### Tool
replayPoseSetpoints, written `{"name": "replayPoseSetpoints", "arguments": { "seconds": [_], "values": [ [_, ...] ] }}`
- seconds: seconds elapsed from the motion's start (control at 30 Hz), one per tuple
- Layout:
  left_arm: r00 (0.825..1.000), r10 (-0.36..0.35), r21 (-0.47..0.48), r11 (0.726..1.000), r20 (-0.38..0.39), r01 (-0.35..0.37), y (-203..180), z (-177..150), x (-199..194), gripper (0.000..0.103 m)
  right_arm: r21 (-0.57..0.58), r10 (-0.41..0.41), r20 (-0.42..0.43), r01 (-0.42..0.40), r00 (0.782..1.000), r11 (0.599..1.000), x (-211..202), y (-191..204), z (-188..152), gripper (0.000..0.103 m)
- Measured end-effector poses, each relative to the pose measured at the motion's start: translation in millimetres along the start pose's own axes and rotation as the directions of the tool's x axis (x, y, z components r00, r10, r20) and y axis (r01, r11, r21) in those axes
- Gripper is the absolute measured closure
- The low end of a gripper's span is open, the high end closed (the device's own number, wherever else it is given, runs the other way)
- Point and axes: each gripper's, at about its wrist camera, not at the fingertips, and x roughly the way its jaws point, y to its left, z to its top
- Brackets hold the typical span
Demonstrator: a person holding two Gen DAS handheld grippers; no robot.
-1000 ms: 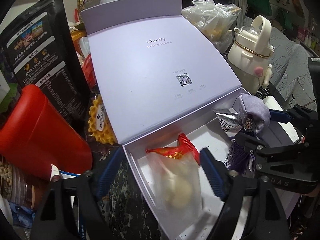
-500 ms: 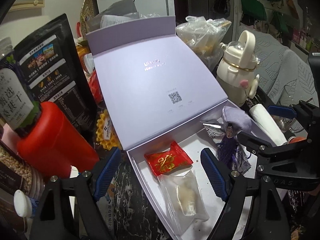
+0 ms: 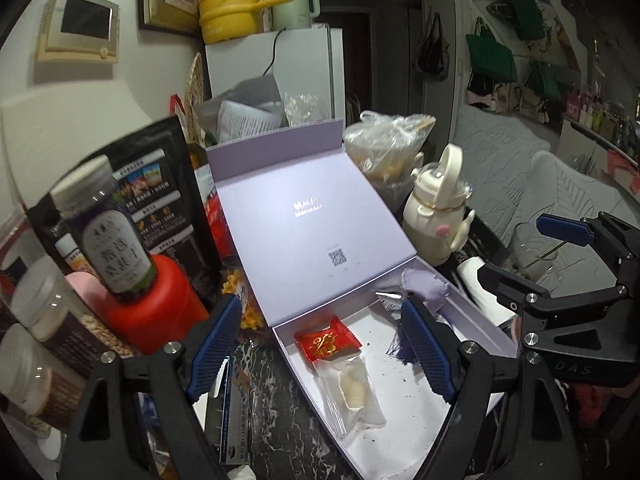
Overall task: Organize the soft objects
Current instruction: 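Move both grippers back over the remaining items on the table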
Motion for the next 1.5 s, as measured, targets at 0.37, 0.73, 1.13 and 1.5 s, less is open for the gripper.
{"name": "replayPoseSetpoints", "arguments": {
  "seconds": [0.37,0.73,1.13,1.5],
  "values": [
    [0.989,-0.032,0.034,0.999,0.143,0.027,-12,3,-93,0.021,0.006,-0.044,0.167,0.044,0.985,0.999,-106,6,-3,0.013],
    [0.975,-0.087,0.066,0.995,0.204,0.075,-27,-12,-154,0.01,0.051,-0.1,0.22,0.091,0.97,0.995,-180,5,-31,0.009],
    [0.963,-0.15,0.12,0.985,0.222,0.126,-43,-42,-186,0.005,0.082,-0.17,0.224,0.156,0.96,0.984,-223,11,-76,0.006],
    [0.949,-0.254,0.167,0.96,0.188,0.224,-59,-81,-195,0.005,0.14,-0.204,0.176,0.181,0.963,0.974,-239,14,-131,0.005]
  ]
}}
